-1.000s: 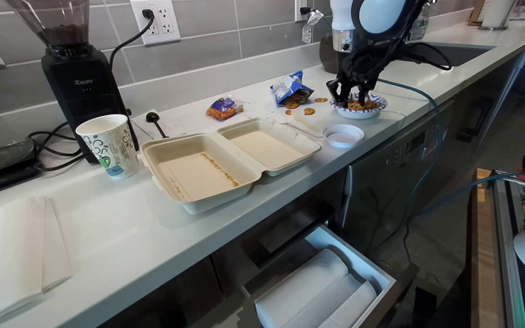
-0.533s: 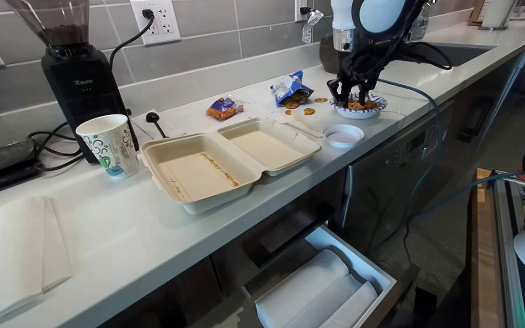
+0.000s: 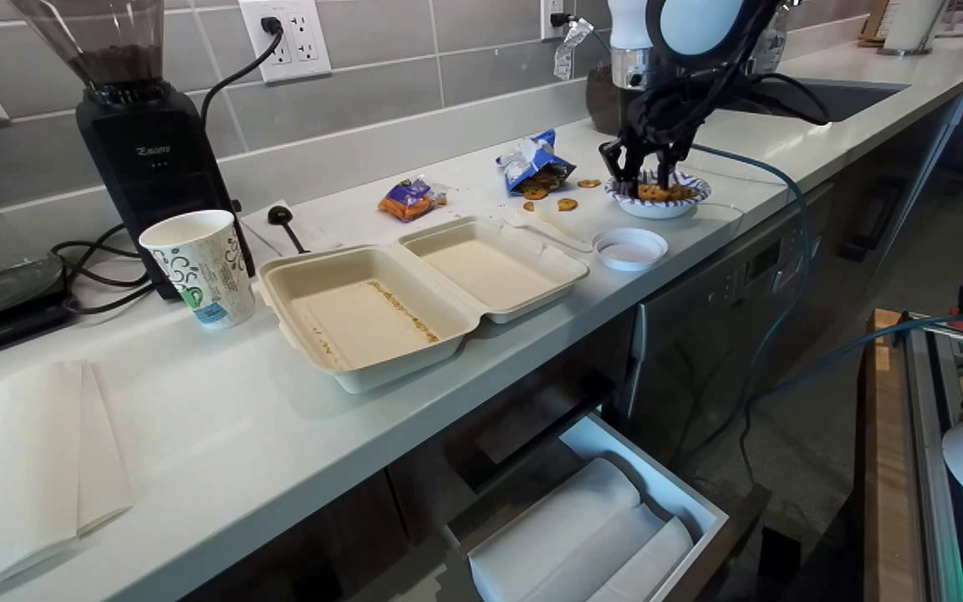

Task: Put a cookie inside the styrofoam container

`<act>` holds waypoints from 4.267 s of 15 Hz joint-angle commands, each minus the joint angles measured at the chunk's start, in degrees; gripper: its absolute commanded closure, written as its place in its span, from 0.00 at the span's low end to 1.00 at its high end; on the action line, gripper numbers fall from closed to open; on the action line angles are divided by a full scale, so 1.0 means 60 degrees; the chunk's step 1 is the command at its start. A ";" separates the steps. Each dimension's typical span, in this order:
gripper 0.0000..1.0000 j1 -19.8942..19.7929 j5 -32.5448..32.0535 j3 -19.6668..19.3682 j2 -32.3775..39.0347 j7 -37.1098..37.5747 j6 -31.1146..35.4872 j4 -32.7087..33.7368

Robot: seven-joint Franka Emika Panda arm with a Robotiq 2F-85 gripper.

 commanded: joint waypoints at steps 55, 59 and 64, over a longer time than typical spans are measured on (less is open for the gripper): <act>0.64 0.1198 0.0681 0.2054 -0.2144 -0.0773 -0.1007 -0.0622; 0.58 0.1441 0.0708 0.2327 -0.2183 -0.0872 -0.0980 -0.0719; 0.56 0.1699 0.0771 0.2609 -0.2170 -0.0989 -0.1000 -0.0686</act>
